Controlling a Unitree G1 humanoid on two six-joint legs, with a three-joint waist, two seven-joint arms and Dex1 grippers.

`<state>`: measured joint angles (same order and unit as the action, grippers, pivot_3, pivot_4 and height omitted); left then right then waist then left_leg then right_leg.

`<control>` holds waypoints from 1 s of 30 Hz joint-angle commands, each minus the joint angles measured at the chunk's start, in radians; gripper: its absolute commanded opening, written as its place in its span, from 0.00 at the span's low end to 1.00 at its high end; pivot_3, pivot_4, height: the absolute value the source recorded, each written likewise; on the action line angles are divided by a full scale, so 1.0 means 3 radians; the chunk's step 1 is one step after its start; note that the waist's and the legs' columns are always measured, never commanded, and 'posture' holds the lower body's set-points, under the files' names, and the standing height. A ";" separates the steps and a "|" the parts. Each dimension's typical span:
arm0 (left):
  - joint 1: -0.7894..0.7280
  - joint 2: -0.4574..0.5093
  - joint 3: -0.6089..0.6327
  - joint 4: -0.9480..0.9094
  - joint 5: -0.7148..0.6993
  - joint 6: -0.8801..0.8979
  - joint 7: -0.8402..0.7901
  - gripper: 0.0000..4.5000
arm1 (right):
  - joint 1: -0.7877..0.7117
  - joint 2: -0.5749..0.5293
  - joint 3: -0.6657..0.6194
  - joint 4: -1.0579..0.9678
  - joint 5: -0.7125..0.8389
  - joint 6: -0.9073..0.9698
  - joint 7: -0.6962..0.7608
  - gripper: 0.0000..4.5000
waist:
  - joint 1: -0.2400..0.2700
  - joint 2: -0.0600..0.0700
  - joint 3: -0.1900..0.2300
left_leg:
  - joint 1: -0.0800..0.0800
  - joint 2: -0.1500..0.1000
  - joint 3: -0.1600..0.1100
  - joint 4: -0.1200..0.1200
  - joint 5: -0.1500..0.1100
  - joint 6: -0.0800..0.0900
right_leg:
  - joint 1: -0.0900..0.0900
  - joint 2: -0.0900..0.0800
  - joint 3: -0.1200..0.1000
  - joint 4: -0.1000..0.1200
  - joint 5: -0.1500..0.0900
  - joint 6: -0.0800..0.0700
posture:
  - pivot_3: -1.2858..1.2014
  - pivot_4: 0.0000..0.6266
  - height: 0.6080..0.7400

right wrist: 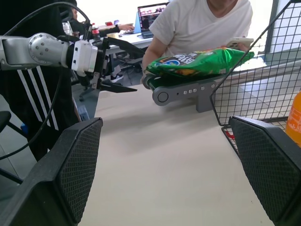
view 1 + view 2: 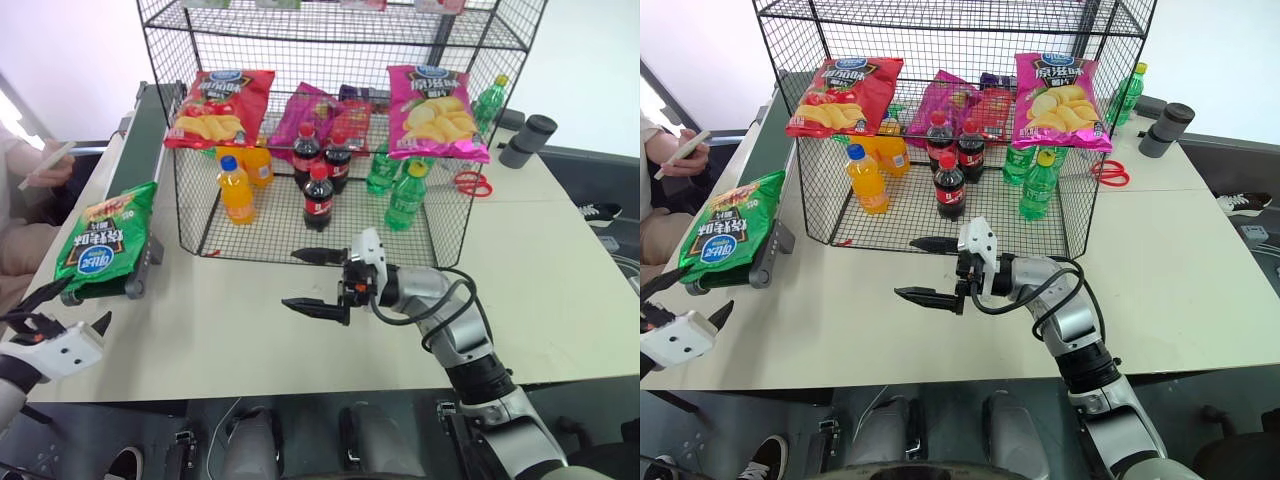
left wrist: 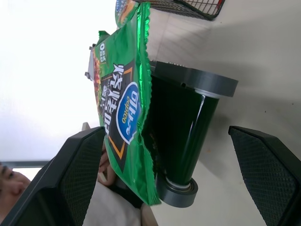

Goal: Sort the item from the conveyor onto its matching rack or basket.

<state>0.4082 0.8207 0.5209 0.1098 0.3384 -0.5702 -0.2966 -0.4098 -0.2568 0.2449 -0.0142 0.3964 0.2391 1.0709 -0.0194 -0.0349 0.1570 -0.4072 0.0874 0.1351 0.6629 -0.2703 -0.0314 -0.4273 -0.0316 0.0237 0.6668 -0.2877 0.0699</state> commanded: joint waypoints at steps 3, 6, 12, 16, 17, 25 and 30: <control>-0.0142 0.0088 -0.0052 0.0055 -0.0009 0.0066 0.0034 1.00 | -0.0010 -0.0022 -0.0021 -0.0083 -0.0020 -0.0076 -0.0014 0.99 | 0.0005 0.0000 0.0000 | 0.0000 0.0000 0.0000 0.0000 0.0000 0.0000 | 0.0000 0.0000 0.0000 0.0000 0.0000 0.0000 | 0.52 0.24 1.00; -0.0221 0.0105 -0.0105 0.0088 -0.0004 0.0081 0.0037 1.00 | -0.0010 -0.0019 -0.0023 -0.0084 -0.0040 -0.0084 -0.0031 0.99 | 0.0005 0.0000 0.0000 | 0.0000 -0.0001 0.0000 0.0000 0.0000 0.0000 | 0.0000 0.0000 0.0000 0.0000 0.0001 0.0001 | 0.52 0.24 1.00; -0.0270 0.0111 -0.0211 0.0118 -0.0062 0.0105 -0.0040 0.81 | -0.0013 -0.0017 -0.0041 -0.0080 -0.0071 -0.0095 -0.0072 1.00 | -0.0001 0.0000 0.0000 | 0.0000 0.0000 0.0000 0.0000 0.0000 0.0000 | 0.0000 0.0001 0.0000 0.0000 0.0001 0.0003 | 0.52 0.24 1.00; -0.0290 0.0106 -0.0205 0.0120 -0.0084 0.0139 -0.0009 0.36 | -0.0023 -0.0029 -0.0052 -0.0056 -0.0091 -0.0115 -0.0084 1.00 | 0.0002 0.0000 0.0000 | 0.0000 0.0000 0.0000 0.0000 0.0000 0.0000 | 0.0000 0.0001 0.0000 0.0001 0.0002 0.0003 | 0.52 0.24 1.00; -0.0293 0.0108 -0.0201 0.0118 -0.0097 0.0148 -0.0014 0.24 | -0.0025 -0.0030 -0.0055 -0.0053 -0.0092 -0.0118 -0.0087 1.00 | 0.0002 0.0000 0.0000 | 0.0000 0.0000 0.0000 0.0000 0.0000 0.0000 | 0.0000 0.0001 0.0000 0.0001 0.0002 0.0003 | 0.52 0.24 1.00; -0.0319 0.0129 -0.0002 -0.0072 -0.0526 0.0339 -0.0181 0.00 | -0.0044 -0.0031 -0.0061 0.0007 -0.0119 -0.0171 -0.0100 1.00 | 0.0004 -0.0001 -0.0001 | 0.0000 0.0000 0.0000 0.0000 0.0000 0.0000 | 0.0000 0.0001 0.0000 0.0001 0.0002 0.0003 | 0.52 0.24 1.00; -0.0384 0.0137 0.0264 -0.0537 -0.1350 0.0618 -0.0558 0.00 | -0.0076 -0.0040 -0.0081 0.0072 -0.0141 -0.0220 -0.0105 1.00 | 0.0003 -0.0002 -0.0001 | 0.0000 0.0000 0.0000 0.0000 0.0000 0.0000 | 0.0000 0.0001 0.0000 0.0001 0.0002 0.0004 | 0.52 0.24 1.00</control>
<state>0.3047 0.8416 0.5396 0.0222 0.0382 -0.4034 -0.4290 -0.4131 -0.2652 0.2425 0.0147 0.3526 0.1956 1.0418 -0.0185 -0.0356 0.1566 -0.4074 0.0875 0.1350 0.6630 -0.2702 -0.0315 -0.4273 -0.0312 0.0236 0.6670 -0.2871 0.0710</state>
